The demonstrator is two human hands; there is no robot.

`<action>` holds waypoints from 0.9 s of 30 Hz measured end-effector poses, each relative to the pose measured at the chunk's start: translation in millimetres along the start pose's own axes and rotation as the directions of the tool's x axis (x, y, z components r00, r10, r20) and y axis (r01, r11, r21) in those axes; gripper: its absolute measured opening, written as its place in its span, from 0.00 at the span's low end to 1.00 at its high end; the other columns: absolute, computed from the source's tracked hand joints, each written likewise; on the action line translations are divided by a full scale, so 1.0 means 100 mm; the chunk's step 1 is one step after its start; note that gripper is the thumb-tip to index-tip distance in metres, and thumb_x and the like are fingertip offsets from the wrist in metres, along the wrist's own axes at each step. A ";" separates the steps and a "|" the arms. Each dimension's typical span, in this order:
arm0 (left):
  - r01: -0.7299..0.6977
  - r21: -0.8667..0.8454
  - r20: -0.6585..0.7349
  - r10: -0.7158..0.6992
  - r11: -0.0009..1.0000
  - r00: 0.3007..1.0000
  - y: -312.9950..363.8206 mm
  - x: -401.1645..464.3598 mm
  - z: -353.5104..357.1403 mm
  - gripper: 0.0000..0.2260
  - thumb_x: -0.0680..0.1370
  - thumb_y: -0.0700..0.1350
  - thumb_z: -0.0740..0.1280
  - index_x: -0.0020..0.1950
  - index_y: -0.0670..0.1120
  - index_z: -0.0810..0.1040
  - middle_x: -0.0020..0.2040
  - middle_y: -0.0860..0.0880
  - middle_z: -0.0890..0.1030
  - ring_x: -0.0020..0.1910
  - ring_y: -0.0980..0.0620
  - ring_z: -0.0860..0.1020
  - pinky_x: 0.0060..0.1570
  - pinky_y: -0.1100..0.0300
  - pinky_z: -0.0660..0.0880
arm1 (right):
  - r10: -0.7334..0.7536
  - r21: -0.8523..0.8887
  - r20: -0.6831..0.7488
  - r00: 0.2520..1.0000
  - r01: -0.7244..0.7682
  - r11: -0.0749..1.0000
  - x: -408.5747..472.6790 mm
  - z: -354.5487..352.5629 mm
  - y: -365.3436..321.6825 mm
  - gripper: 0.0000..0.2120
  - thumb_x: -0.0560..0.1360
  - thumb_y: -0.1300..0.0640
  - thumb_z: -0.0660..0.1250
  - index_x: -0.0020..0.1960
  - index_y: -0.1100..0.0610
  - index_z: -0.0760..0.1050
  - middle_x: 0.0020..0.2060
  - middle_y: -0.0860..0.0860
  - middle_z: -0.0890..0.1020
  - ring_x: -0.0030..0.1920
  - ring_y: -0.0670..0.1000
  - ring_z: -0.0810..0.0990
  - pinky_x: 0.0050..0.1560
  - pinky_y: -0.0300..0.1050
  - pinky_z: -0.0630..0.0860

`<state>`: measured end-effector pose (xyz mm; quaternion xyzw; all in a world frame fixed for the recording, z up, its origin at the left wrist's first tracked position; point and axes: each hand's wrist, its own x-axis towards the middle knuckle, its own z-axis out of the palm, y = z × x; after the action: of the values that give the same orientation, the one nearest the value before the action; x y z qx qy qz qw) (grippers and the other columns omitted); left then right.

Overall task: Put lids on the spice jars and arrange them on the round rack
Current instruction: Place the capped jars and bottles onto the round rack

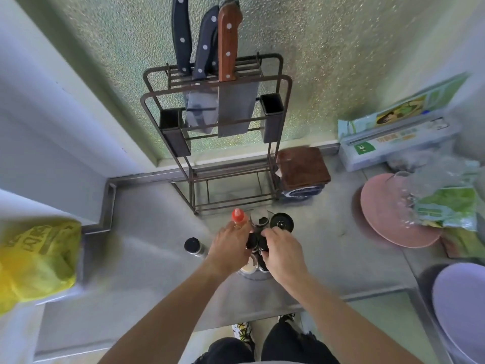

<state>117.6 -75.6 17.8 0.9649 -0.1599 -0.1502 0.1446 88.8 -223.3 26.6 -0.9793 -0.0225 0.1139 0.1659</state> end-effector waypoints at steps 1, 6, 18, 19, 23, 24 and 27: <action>-0.003 0.003 0.005 0.003 1.000 1.000 0.00 0.00 0.00 0.19 0.75 0.43 0.68 0.66 0.51 0.73 0.57 0.48 0.81 0.57 0.45 0.77 0.56 0.51 0.76 | -0.007 -0.002 -0.003 1.000 0.007 1.000 0.01 0.00 0.00 0.13 0.72 0.58 0.74 0.56 0.55 0.79 0.49 0.52 0.83 0.49 0.55 0.82 0.49 0.50 0.79; -0.008 0.044 0.046 0.006 0.999 0.999 -0.03 0.03 0.03 0.19 0.76 0.47 0.68 0.67 0.53 0.74 0.61 0.50 0.80 0.62 0.46 0.73 0.60 0.50 0.74 | -0.029 -0.010 0.042 0.999 0.029 1.000 0.03 -0.01 0.01 0.11 0.77 0.58 0.68 0.60 0.56 0.78 0.53 0.53 0.82 0.52 0.56 0.82 0.54 0.49 0.77; 0.208 -0.084 -0.348 -0.225 0.974 0.910 -0.63 -0.46 -0.01 0.12 0.70 0.37 0.72 0.52 0.47 0.82 0.51 0.48 0.81 0.51 0.45 0.79 0.43 0.51 0.80 | -0.003 0.046 -0.064 0.998 0.006 0.999 -0.14 -0.07 0.05 0.13 0.73 0.58 0.74 0.57 0.56 0.80 0.47 0.51 0.84 0.45 0.52 0.84 0.43 0.40 0.77; 0.239 -0.078 -0.345 -0.251 0.968 0.904 -0.72 -0.50 0.00 0.13 0.70 0.37 0.73 0.53 0.47 0.82 0.54 0.47 0.81 0.52 0.44 0.78 0.43 0.50 0.81 | -0.005 0.064 -0.099 0.995 0.012 0.998 -0.19 -0.06 0.05 0.12 0.70 0.60 0.77 0.53 0.56 0.81 0.43 0.50 0.84 0.41 0.51 0.83 0.39 0.38 0.74; 0.357 -0.060 -0.169 -0.361 0.932 0.917 -1.00 -0.60 0.09 0.21 0.71 0.39 0.74 0.63 0.49 0.79 0.61 0.44 0.78 0.56 0.40 0.80 0.50 0.49 0.80 | -0.036 0.129 -0.143 0.989 0.054 0.990 -0.40 0.08 -0.07 0.11 0.68 0.62 0.77 0.46 0.54 0.77 0.40 0.48 0.80 0.38 0.50 0.81 0.35 0.39 0.74; 0.371 -0.076 -0.139 -0.378 0.926 0.915 -1.03 -0.60 0.11 0.21 0.72 0.37 0.73 0.64 0.50 0.78 0.59 0.45 0.79 0.53 0.41 0.81 0.48 0.50 0.80 | -0.044 0.144 -0.148 0.988 0.065 0.987 -0.44 0.13 -0.12 0.11 0.68 0.62 0.77 0.45 0.53 0.76 0.39 0.47 0.79 0.37 0.51 0.81 0.35 0.40 0.72; 0.383 -0.142 -0.123 -0.400 0.913 0.908 -1.05 -0.62 0.10 0.18 0.74 0.34 0.69 0.62 0.49 0.78 0.49 0.46 0.79 0.43 0.42 0.81 0.40 0.56 0.75 | -0.073 0.191 -0.160 0.984 0.104 0.976 -0.50 0.25 -0.33 0.12 0.67 0.63 0.76 0.42 0.52 0.75 0.37 0.47 0.78 0.36 0.50 0.80 0.37 0.37 0.67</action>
<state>86.5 39.0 -10.2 0.9759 0.0570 -0.1122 0.1780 34.4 -188.5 24.7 -0.9616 -0.0421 0.0332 0.2690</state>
